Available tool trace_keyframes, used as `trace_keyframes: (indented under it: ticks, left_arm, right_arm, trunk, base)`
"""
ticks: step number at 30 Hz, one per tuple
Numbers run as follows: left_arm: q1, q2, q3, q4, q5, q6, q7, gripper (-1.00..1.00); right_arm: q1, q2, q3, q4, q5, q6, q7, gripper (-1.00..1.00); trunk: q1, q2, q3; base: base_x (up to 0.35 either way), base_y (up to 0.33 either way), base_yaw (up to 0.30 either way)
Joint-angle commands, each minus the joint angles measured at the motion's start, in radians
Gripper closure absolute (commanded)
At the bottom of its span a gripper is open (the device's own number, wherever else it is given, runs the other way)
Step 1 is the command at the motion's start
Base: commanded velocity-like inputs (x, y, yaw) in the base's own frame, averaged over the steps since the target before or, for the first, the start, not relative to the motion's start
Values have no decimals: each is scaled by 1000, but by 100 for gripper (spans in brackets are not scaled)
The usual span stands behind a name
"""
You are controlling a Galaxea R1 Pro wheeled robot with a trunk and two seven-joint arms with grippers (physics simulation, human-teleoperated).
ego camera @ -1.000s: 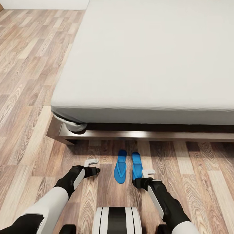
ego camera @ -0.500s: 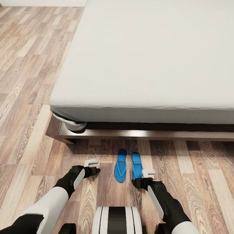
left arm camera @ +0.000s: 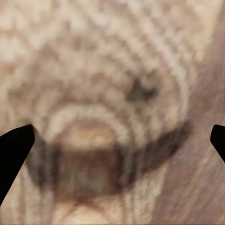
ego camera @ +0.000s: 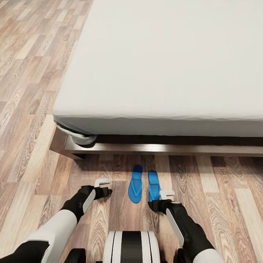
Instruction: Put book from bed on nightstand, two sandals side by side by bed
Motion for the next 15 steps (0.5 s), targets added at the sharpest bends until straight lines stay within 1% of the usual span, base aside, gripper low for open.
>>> trace_keyframes:
  ticks: [1,5,8,15]
  left_arm:
    - [0,0,-1,8,28,-4,-8,-100]
    - [1,0,-1,8,28,-4,-9,-100]
    - [0,0,-1,8,28,-4,-9,-100]
    - [0,-1,-1,8,28,-5,-8,-100]
  right_arm:
    - [0,0,0,-1,-8,4,-3,100]
    - [0,0,1,-2,-8,4,-3,100]
    - [0,0,1,-1,-8,4,-3,100]
    - [0,0,1,-3,-8,4,-3,100]
  trunk:
    - [0,0,-1]
    - [0,0,-1]
    - [2,-1,-12]
    - [2,-1,-12]
  base:
    - [0,0,0]
    - [0,0,0]
    - [0,0,0]
    - [0,0,0]
